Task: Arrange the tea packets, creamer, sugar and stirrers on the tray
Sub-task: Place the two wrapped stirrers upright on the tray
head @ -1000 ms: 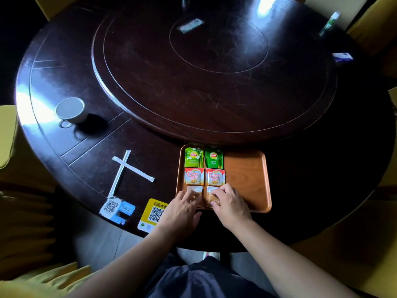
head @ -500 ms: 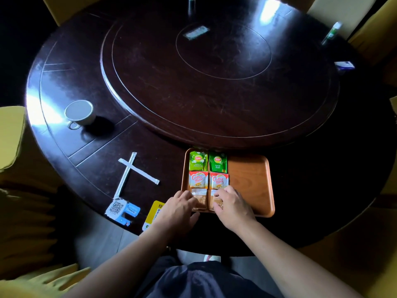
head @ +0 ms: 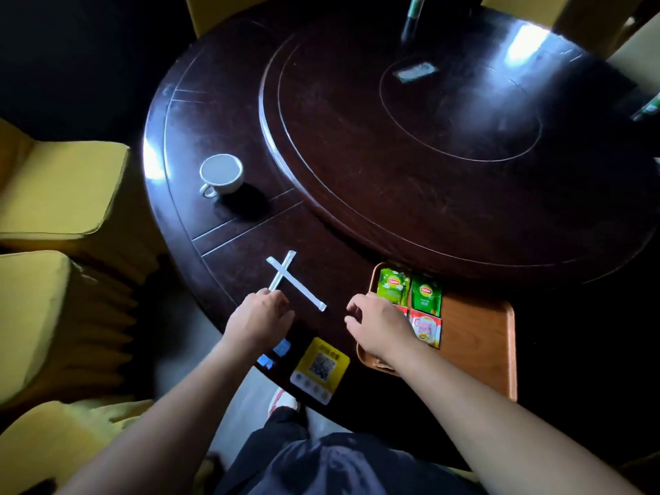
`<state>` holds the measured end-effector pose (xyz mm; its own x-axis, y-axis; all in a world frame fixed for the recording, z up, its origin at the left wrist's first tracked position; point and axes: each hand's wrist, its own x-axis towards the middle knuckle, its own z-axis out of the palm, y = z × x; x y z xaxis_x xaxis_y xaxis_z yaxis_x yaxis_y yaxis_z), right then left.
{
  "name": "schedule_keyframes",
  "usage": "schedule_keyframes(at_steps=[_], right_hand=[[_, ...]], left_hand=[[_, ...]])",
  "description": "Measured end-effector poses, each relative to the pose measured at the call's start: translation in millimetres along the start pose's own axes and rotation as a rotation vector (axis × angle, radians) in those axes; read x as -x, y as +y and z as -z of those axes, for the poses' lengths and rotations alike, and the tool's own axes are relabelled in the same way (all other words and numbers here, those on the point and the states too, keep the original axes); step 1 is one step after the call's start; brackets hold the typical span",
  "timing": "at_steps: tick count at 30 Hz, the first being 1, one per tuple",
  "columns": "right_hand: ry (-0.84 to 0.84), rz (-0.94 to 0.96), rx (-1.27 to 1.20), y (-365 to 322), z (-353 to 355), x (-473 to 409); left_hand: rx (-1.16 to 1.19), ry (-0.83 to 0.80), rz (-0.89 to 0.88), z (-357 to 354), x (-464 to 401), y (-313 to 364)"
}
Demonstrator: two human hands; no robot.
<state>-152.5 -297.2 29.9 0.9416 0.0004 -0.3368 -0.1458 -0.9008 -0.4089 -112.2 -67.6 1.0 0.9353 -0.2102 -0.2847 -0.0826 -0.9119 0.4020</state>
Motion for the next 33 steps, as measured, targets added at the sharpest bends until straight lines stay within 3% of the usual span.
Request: schedule_keyframes(at_steps=[6,24,33], right_hand=[[-0.099,0.033,0.073,-54,-16,-46],[-0.098,-0.228,0.104,-105,-39,-93],[-0.047,-0.281,-0.236,-75,-21,-68]], left_hand=[[0.022,0.055,0.141,13,-21,-33],[0.055,-0.002,0.046,12,-52,-44],[0.175,0.022,0.125,20,-35,-28]])
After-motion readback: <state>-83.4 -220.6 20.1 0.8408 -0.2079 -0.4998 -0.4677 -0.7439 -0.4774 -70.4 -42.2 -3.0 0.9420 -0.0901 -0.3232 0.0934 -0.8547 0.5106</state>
